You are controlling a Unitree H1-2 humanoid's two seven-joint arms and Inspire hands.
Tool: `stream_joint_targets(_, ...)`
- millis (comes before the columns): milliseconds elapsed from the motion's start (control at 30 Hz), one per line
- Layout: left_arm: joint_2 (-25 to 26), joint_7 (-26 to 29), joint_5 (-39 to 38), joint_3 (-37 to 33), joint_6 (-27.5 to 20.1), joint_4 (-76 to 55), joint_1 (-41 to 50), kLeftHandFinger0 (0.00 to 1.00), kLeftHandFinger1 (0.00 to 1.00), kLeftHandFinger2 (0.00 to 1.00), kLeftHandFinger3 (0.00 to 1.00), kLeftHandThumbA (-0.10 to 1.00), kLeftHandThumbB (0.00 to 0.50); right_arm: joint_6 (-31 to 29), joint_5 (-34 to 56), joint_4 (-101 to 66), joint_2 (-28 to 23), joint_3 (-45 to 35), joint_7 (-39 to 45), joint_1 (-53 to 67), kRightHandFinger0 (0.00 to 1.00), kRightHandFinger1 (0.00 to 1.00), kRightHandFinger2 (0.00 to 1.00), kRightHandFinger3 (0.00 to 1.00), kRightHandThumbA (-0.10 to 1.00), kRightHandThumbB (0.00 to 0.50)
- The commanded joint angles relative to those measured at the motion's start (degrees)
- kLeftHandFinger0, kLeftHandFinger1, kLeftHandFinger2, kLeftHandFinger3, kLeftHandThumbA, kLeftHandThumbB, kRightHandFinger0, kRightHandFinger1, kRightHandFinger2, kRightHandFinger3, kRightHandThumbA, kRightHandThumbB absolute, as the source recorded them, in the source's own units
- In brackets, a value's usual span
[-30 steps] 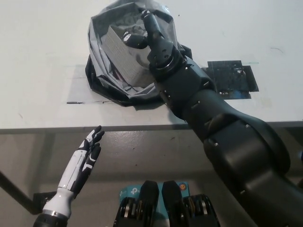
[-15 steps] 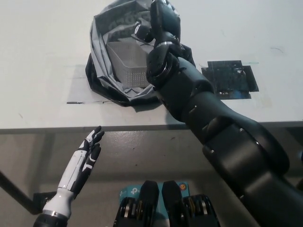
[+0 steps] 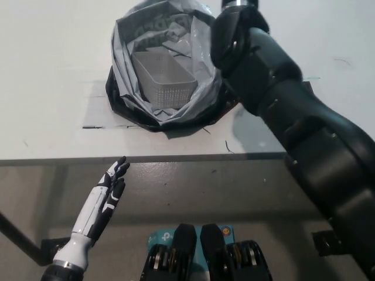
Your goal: Use the right hand to pick up a small rectangular container and put it into a plastic bag and lift the bag
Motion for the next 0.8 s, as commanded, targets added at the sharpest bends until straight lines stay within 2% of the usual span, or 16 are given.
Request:
stream_joint_targets(0, 0.96, -0.04, 0.59, 0.00, -0.47, -1.59, -0.48, 1.00, 1.00, 1.00, 1.00, 1.00, 0.265, -2.47, -0.73, -0.40, -1.00, -0.77, -1.66, -2.60, 1.00, 1.00, 1.00, 1.00, 0.48, 0.216)
stream_joint_targets(33, 0.97, -0.05, 0.59, 0.02, -0.36, -1.64, -0.55, 1.00, 1.00, 1.00, 1.00, 1.00, 0.265, -2.37, -0.41, -0.34, -1.13, -1.06, -0.91, -2.44, 1.00, 1.00, 1.00, 1.00, 0.50, 0.222)
stream_joint_targets(67, 0.98, -0.08, 0.50, 0.05, -0.43, -1.52, -0.70, 1.00, 1.00, 1.00, 1.00, 1.00, 0.267, -1.43, 0.44, -0.18, -1.23, -1.83, 1.09, -2.20, 1.00, 1.00, 1.00, 1.00, 0.59, 0.230)
stream_joint_targets(200, 1.05, -0.31, 0.31, 0.00, -0.35, -1.60, -0.58, 1.00, 1.00, 1.00, 1.00, 1.00, 0.266, 1.18, 3.22, -0.15, -0.76, -5.16, 6.25, -1.72, 1.00, 1.00, 1.00, 1.00, 0.65, 0.281)
stream_joint_targets(233, 1.13, -0.40, 0.21, -0.05, -0.87, -1.27, -0.67, 1.00, 1.00, 1.00, 1.00, 1.00, 0.257, 1.73, 3.80, -0.05, -0.78, -5.92, 8.44, -1.56, 1.00, 1.00, 1.00, 1.00, 0.75, 0.294)
stream_joint_targets(267, 1.17, -0.42, 0.20, -0.07, -1.09, -1.13, -0.70, 1.00, 1.00, 1.00, 1.00, 1.00, 0.256, 2.13, 4.19, 0.03, -0.78, -6.40, 10.00, -1.41, 1.00, 1.00, 1.00, 1.00, 0.77, 0.294)
stream_joint_targets(300, 1.18, -0.49, 0.01, -0.07, -1.32, -1.04, -0.71, 1.00, 1.00, 1.00, 1.00, 1.00, 0.242, 2.12, 4.58, 0.17, -0.73, -6.92, 11.03, -1.29, 1.00, 1.00, 1.00, 1.00, 0.81, 0.312)
stream_joint_targets(400, 1.10, -0.38, 0.33, -0.11, -0.68, -1.44, -0.58, 1.00, 1.00, 1.00, 1.00, 1.00, 0.247, 1.93, 6.38, 0.20, -0.55, -9.21, 14.45, -0.83, 1.00, 1.00, 1.00, 1.00, 0.86, 0.383)
stream_joint_targets(433, 1.10, -0.39, 0.34, -0.12, -0.73, -1.41, -0.61, 1.00, 1.00, 1.00, 1.00, 1.00, 0.247, 1.88, 6.44, 0.18, -0.56, -9.51, 14.80, -0.78, 1.00, 1.00, 1.00, 1.00, 0.86, 0.383)
stream_joint_targets(467, 1.10, -0.33, 0.43, -0.15, -0.93, -1.30, -0.68, 1.00, 1.00, 1.00, 1.00, 1.00, 0.251, 1.91, 7.37, 0.31, -0.42, -10.48, 15.94, -0.69, 1.00, 1.00, 1.00, 1.00, 0.91, 0.433)
stream_joint_targets(500, 1.12, -0.30, 0.49, -0.16, -1.13, -1.24, -0.77, 1.00, 1.00, 1.00, 1.00, 1.00, 0.245, 1.48, 8.65, 0.41, -0.27, -11.71, 17.45, -0.50, 1.00, 1.00, 1.00, 1.00, 0.93, 0.447)
stream_joint_targets(600, 1.18, -0.48, 0.10, -0.13, -1.30, -0.91, -0.88, 1.00, 1.00, 1.00, 1.00, 1.00, 0.255, 1.11, 9.89, 0.57, -0.04, -13.49, 19.45, -0.23, 1.00, 1.00, 1.00, 1.00, 0.99, 0.462)
stream_joint_targets(767, 1.06, -0.30, 0.20, -0.17, -1.79, -0.81, -0.68, 1.00, 1.00, 1.00, 1.00, 1.00, 0.230, 1.67, 10.93, 1.11, 0.15, -14.92, 22.85, -0.10, 1.00, 1.00, 1.00, 1.00, 1.00, 0.474)
